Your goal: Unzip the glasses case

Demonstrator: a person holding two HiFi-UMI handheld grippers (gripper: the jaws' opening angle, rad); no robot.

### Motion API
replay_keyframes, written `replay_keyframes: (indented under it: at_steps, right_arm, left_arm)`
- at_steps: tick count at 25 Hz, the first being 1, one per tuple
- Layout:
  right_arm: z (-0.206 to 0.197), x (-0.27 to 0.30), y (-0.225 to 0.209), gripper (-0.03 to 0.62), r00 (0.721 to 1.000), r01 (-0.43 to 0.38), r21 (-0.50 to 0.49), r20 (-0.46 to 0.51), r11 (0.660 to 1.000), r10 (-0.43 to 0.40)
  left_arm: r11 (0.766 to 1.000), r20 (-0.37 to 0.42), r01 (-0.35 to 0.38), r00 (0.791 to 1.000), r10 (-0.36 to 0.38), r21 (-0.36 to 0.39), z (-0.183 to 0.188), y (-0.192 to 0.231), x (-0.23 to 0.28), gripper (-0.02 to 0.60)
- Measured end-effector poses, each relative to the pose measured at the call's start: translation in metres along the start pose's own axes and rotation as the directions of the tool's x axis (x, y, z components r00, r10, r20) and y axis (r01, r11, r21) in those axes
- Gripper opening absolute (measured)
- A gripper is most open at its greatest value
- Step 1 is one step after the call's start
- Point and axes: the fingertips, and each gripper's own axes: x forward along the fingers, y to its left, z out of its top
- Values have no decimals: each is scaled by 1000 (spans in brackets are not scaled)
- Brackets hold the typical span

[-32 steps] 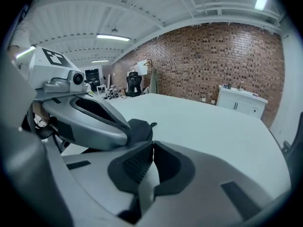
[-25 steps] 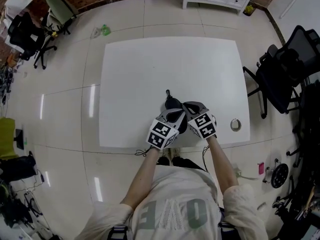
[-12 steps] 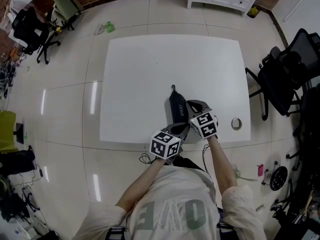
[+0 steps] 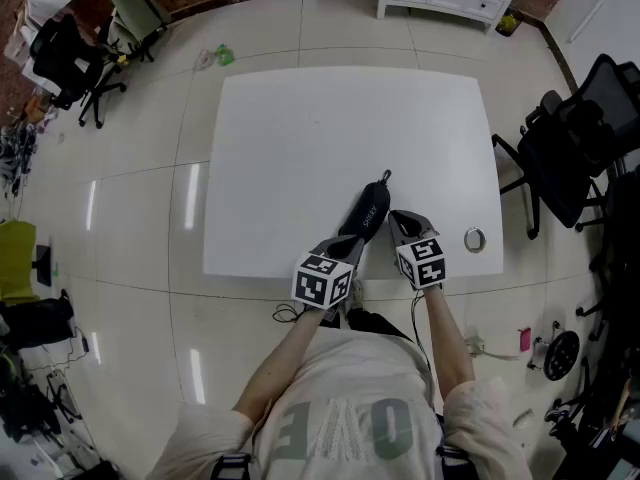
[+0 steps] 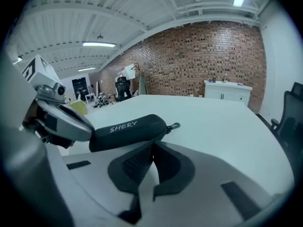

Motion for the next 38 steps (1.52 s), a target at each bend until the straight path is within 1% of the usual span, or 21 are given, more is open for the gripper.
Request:
replay_keyframes:
  at_steps: [1, 3, 5, 7, 10, 12, 13, 15, 16, 18, 19, 21, 25, 28, 32, 34, 38]
  right_arm:
    - [-5, -6, 2, 1, 1000, 4, 10, 0, 1000, -4]
    - [-15, -17, 10, 0, 1000, 0, 19, -4, 1000, 0]
    - [-23, -26, 25, 2, 1000, -21, 20, -9, 1000, 21]
    - [-29, -31, 46, 1, 998, -60, 15, -16, 998, 60]
    - [-32, -32, 83, 1, 990, -136, -2, -22, 991, 136]
    - [-30, -28, 102, 0, 987, -160, -1, -17, 987, 160]
    - [-28, -25, 109, 0, 987, -161, 1, -17, 987, 161]
    - [-24, -19, 117, 2, 988, -151, 0, -23, 988, 151]
    - [-24, -18, 119, 1, 989, -145, -2, -27, 989, 145]
    - [-23, -17, 119, 0, 990, -135, -3, -32, 991, 135]
    - [-23, -17, 119, 2, 991, -133, -1, -33, 991, 133]
    - [-25, -17, 120, 2, 990, -133, 4, -35, 991, 133]
    - [-28, -20, 116, 1, 992, -118, 13, -31, 993, 119]
    - [-31, -29, 108, 2, 995, -97, -1, -34, 995, 97]
    - [-38, -41, 89, 1, 997, -52, -21, -53, 998, 51]
    - [-38, -45, 77, 1, 998, -28, -25, -53, 999, 27]
    - [-33, -43, 55, 1, 998, -19, -65, -58, 998, 15]
  left_arm:
    - [1000, 7, -21, 1000, 21, 7, 1, 5, -3, -8]
    - [998, 29, -57, 998, 57, -3, 4, 19, -7, -9]
    - [996, 50, -90, 995, 90, -11, 12, 35, -11, -8]
    - [993, 61, -117, 991, 117, -1, 23, 51, -11, -8]
    - [988, 70, -148, 987, 145, 38, 41, 66, -5, -9]
    - [986, 83, -151, 986, 145, 76, 52, 64, -5, -9]
    - [985, 94, -140, 987, 131, 100, 57, 58, -7, -9]
    - [979, 112, -104, 990, 85, 176, 63, 35, -10, -8]
    - [970, 110, -88, 992, 65, 225, 62, 23, -8, -8]
    - [951, 73, -70, 996, 51, 301, 53, 9, 3, -9]
    - [946, 45, -66, 998, 54, 317, 46, 8, 10, -9]
    - [947, 19, -66, 998, 63, 316, 33, 11, 18, -9]
    - [956, 49, -68, 997, 56, 285, 31, 14, 20, -9]
    - [955, 57, -68, 997, 54, 288, 32, 14, 21, -9]
    - [966, 72, -54, 997, 37, 253, 31, 14, 18, -9]
    - [965, 76, -54, 996, 36, 256, 32, 14, 18, -9]
    - [967, 76, -54, 996, 36, 247, 32, 12, 21, -9]
